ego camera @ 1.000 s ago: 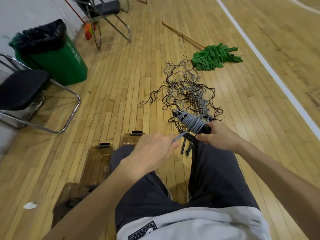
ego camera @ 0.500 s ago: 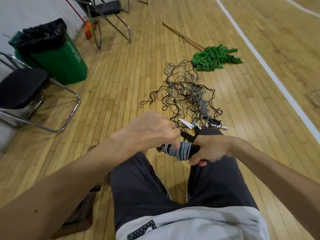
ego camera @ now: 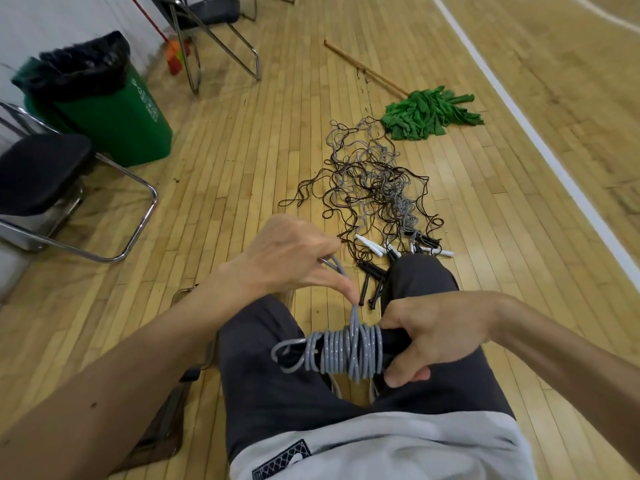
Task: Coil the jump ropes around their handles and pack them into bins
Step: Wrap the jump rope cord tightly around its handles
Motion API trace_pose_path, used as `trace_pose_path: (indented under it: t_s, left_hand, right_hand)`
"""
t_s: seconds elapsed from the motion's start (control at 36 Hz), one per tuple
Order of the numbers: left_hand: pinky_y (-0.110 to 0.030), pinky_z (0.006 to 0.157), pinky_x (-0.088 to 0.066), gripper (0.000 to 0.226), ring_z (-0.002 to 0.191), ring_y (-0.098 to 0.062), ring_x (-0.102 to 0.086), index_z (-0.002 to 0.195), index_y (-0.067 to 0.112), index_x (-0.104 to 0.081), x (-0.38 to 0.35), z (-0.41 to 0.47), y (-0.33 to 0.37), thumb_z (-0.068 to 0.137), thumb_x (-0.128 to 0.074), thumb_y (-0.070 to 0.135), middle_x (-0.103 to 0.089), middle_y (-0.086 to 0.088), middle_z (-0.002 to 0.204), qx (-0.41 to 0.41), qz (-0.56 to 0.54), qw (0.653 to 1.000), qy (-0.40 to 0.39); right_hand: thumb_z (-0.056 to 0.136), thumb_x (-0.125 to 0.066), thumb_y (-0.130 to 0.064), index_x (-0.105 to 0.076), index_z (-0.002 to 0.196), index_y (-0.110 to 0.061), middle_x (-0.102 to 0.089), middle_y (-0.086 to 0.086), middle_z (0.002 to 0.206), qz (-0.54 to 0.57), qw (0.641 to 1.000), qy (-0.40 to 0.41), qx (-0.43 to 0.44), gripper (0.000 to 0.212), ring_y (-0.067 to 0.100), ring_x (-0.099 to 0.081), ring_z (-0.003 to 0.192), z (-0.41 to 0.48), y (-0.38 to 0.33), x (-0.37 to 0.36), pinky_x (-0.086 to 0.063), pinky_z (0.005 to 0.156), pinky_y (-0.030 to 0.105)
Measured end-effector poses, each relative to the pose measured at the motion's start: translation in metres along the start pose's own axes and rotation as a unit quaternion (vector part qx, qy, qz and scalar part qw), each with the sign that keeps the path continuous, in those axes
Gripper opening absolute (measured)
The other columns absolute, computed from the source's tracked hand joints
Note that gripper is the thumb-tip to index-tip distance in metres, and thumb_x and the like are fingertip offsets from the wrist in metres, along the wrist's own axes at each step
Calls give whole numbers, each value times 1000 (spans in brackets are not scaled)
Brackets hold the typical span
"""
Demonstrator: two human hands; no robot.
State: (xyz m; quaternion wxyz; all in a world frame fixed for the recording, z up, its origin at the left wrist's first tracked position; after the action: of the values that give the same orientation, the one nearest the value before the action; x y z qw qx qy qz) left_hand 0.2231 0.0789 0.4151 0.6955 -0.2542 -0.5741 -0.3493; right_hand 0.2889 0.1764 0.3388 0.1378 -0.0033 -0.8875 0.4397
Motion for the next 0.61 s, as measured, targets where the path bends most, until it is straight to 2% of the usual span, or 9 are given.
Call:
trace_pose_path:
  t_s: [0.11, 0.17, 0.22, 0.28, 0.33, 0.39, 0.47, 0.56, 0.61]
  left_hand:
    - [-13, 46, -7, 65, 40, -7, -16, 56, 27, -25, -17, -14, -9, 86, -17, 83, -20, 14, 48, 19, -65, 998, -7]
    - [-14, 44, -12, 66, 39, -8, -18, 56, 27, -26, -14, -8, -14, 88, -10, 82, -20, 13, 48, 49, -97, 991, 74]
    - [-19, 40, -19, 68, 39, -8, -19, 55, 26, -28, -9, 5, -2, 90, -5, 80, -22, 12, 48, 72, -173, 982, 34]
    - [-22, 38, -24, 71, 41, -7, -21, 54, 24, -34, -65, -17, -29, 91, -3, 77, -26, 12, 48, 109, -196, 974, 17]
    - [-21, 52, -47, 72, 47, -6, -35, 62, 24, -49, -155, -66, -79, 89, -15, 81, -41, 13, 56, 201, -255, 945, -42]
    - [-37, 74, -56, 58, 63, -10, -49, 81, 31, -55, -194, -96, -87, 92, -23, 78, -54, 11, 70, 251, -368, 892, -81]
    - [-24, 64, -45, 26, 67, -6, -49, 80, 18, -49, -109, -50, -34, 102, -36, 25, -54, 6, 64, 231, -429, 873, 15]
    - [-40, 63, -48, 36, 67, -14, -54, 78, 11, -54, -57, -21, -16, 104, -33, 25, -55, 0, 68, 212, -360, 901, 118]
    - [-29, 66, -46, 33, 65, -12, -49, 85, 26, -54, -62, -24, -15, 109, -31, 27, -55, 7, 70, 233, -388, 886, 105]
  right_hand:
    - [92, -69, -18, -60, 84, 5, -56, 12, 68, 36, 998, -21, 54, 27, 24, -49, 64, -4, -11, -2, -40, 68, 39]
    - [92, -68, -14, -58, 86, 9, -52, 25, 70, 61, 993, -41, 95, 27, 28, -46, 62, -6, -19, -5, -38, 64, 43]
    - [93, -66, -7, -56, 84, 10, -49, 28, 68, 93, 984, -57, 141, 21, 33, -41, 59, -8, -28, -7, -35, 59, 49]
    - [92, -65, -7, -56, 83, 7, -46, 28, 67, 126, 975, -56, 176, 19, 39, -37, 55, -8, -34, -4, -33, 53, 52]
    - [89, -66, -12, -56, 83, 6, -45, 27, 66, 158, 965, -40, 208, 22, 40, -35, 53, -9, -36, 2, -31, 48, 49]
    - [86, -67, -19, -59, 80, -2, -46, 19, 63, 184, 955, -2, 231, 20, 35, -36, 51, -9, -37, 12, -27, 47, 44]
    - [83, -68, -22, -63, 78, -19, -48, 0, 63, 238, 935, 56, 257, 8, 18, -38, 52, -9, -35, 27, -25, 47, 33]
    - [82, -68, -22, -61, 81, -19, -48, -4, 62, 288, 913, 106, 268, 7, 11, -40, 52, -9, -27, 39, -27, 48, 26]
    - [83, -68, -22, -61, 81, -20, -49, -7, 60, 303, 904, 130, 274, 7, 10, -39, 51, -8, -21, 46, -24, 48, 29]
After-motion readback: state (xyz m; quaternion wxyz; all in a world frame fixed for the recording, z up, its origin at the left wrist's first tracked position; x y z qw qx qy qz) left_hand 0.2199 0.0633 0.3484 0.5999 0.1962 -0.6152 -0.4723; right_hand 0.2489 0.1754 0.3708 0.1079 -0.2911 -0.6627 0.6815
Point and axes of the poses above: each hand's wrist, its own z-axis towards the middle knuckle, its own x-axis out of the back of the hand, y = z × x, the point moved 8 cm from there along z, towards the middle knuckle
